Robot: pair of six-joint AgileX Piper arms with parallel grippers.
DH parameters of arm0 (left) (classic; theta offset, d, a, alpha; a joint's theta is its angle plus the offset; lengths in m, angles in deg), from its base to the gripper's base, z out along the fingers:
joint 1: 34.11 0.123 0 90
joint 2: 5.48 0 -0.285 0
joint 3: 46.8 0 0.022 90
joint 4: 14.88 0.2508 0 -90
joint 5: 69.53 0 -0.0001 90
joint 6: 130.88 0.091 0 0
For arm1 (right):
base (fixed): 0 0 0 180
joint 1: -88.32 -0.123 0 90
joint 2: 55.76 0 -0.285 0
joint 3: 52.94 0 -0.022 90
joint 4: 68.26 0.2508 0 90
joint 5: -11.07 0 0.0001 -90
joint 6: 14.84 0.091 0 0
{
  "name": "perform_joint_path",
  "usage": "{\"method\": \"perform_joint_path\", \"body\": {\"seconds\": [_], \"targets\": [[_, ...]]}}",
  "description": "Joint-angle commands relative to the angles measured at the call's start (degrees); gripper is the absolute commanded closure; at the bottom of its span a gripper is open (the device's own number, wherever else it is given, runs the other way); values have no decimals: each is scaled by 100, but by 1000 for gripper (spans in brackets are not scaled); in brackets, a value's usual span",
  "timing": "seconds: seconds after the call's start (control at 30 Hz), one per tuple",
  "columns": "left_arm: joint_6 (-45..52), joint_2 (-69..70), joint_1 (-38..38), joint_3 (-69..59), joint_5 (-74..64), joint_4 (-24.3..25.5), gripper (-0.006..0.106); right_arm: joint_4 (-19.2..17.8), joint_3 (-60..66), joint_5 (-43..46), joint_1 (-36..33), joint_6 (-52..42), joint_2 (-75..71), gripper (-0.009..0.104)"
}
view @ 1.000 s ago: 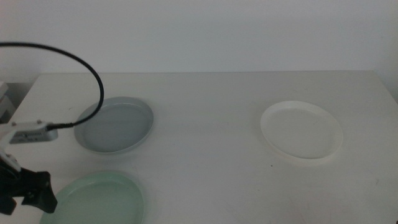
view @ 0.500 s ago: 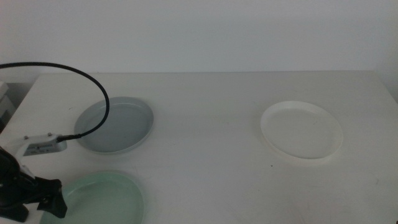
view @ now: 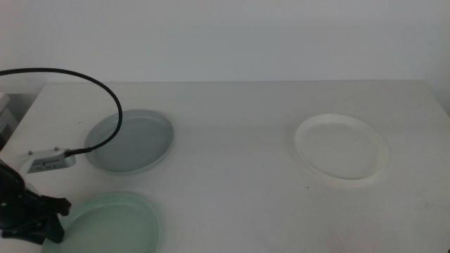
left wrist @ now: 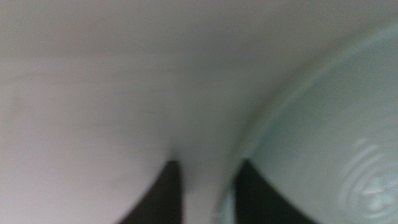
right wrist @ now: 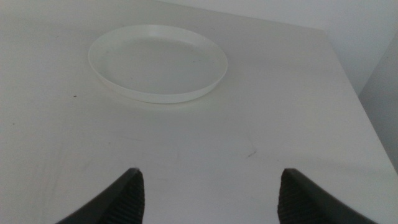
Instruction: Stack the three bowls on top of each other.
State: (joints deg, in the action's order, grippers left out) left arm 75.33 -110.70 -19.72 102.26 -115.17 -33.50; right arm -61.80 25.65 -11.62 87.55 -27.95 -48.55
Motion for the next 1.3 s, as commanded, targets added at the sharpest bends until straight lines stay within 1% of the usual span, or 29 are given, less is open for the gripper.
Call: {"method": "perform_joint_path", "body": {"seconds": [0.0, 0.03, 0.13, 0.2, 0.33, 0.47, 0.63, 0.67, 0.77, 0.93, 1.0, 1.27], "targets": [[2, -79, -16, -52, -132, -268, 91, -19, -15, 435, 20, -48, -153, 40], [2, -79, -16, -52, -152, -268, 100, -19, -15, 435, 20, -48, -153, 40], [-12, -79, -16, -45, -133, -226, 100, -19, -15, 435, 20, -48, -153, 40], [-211, -35, -16, -37, -209, -234, 100, -19, -15, 435, 20, -48, -153, 40], [-304, 301, -16, -37, -527, -417, 100, -19, -15, 435, 20, -48, -153, 40], [-304, 970, -16, -10, -683, -971, 100, -19, -15, 435, 20, -48, -153, 40], [-460, 1653, -23, 381, -1178, -1797, 100, -19, -15, 435, 20, -48, -153, 40], [-491, 1719, -70, 465, -1245, -1901, 100, -19, -15, 435, 20, -48, -153, 40], [-771, 1796, -440, 841, -1353, -1854, 100, -19, -15, 435, 20, -48, -153, 40], [-1629, 1673, -1490, 1429, -1054, -1351, 100, -19, -15, 435, 20, -48, -153, 40], [-1852, 1521, -1841, 1621, -953, -1285, 100, -19, -15, 435, 20, -48, -153, 40], [-2165, 436, -3040, 2421, -739, -1314, 100, -19, -15, 435, 20, -48, -153, 40]]}}
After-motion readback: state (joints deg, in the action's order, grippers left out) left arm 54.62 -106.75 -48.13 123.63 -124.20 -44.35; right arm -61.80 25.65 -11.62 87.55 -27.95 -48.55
